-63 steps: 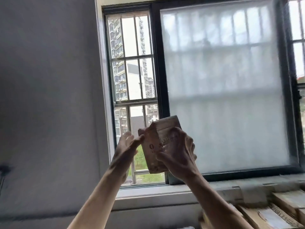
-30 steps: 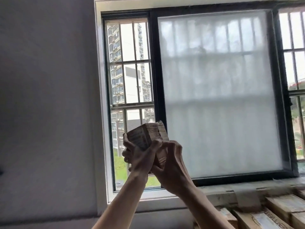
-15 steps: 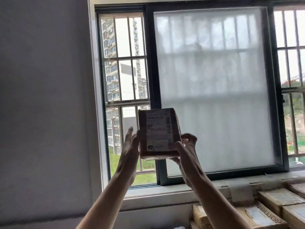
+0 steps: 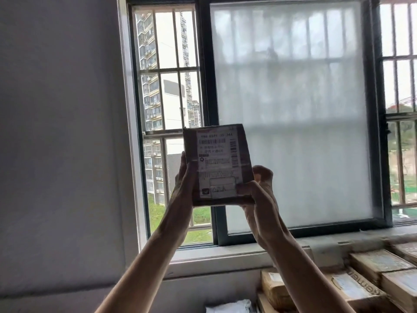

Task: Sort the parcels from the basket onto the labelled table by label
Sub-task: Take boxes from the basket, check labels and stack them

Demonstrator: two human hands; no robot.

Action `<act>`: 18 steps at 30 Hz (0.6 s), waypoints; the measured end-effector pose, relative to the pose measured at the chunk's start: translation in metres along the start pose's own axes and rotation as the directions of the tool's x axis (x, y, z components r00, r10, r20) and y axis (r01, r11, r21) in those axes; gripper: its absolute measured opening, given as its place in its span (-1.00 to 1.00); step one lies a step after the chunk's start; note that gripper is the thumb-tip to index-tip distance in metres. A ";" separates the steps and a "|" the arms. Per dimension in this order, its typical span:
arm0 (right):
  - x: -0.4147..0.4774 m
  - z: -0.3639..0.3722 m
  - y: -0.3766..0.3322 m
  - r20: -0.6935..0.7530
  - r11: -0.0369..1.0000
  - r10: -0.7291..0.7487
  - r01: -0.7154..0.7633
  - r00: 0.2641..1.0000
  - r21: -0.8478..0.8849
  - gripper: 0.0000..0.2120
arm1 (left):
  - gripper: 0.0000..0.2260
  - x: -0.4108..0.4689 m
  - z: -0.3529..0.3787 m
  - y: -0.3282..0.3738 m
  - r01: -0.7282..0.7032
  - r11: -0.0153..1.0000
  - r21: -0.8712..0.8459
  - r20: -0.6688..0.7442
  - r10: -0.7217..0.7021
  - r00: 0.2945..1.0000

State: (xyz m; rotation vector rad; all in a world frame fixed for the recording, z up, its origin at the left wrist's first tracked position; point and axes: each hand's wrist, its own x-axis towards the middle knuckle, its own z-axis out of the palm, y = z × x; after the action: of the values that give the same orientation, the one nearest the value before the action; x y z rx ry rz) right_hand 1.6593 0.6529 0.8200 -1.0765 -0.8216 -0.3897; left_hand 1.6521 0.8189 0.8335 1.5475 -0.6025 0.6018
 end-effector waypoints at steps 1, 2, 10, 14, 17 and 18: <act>0.000 0.000 0.000 0.000 1.000 0.001 -0.001 1.000 -0.001 -0.56 | -0.10 -0.001 0.000 0.001 -0.007 1.000 0.001 0.000 0.007 1.000; 0.000 0.001 0.001 -0.002 1.000 0.004 -0.004 1.000 0.000 -0.56 | -0.09 -0.001 0.001 0.000 -0.012 1.000 0.001 0.000 0.012 1.000; 0.002 0.003 0.010 -0.009 1.000 0.022 -0.022 1.000 0.010 -0.59 | -0.12 0.000 -0.005 -0.009 -0.024 0.999 -0.037 0.010 0.024 1.000; 0.008 0.003 0.018 -0.040 1.000 0.025 -0.025 0.999 0.002 -0.57 | -0.14 0.008 -0.009 -0.018 -0.023 0.998 -0.057 0.015 0.024 1.000; 0.016 0.003 0.022 -0.051 0.999 0.022 -0.024 0.998 -0.033 -0.56 | -0.26 0.019 -0.011 -0.025 -0.020 0.997 -0.072 0.022 0.021 1.000; 0.018 0.002 0.024 -0.058 0.999 0.022 -0.024 0.998 -0.035 -0.57 | -0.33 0.024 -0.012 -0.029 -0.024 0.996 -0.089 0.025 0.026 0.999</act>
State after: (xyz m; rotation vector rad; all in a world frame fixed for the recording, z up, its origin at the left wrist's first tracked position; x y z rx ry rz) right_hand 1.6857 0.6671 0.8196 -1.1022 -0.7527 -0.4160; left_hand 1.6892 0.8314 0.8302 1.4686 -0.6607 0.5674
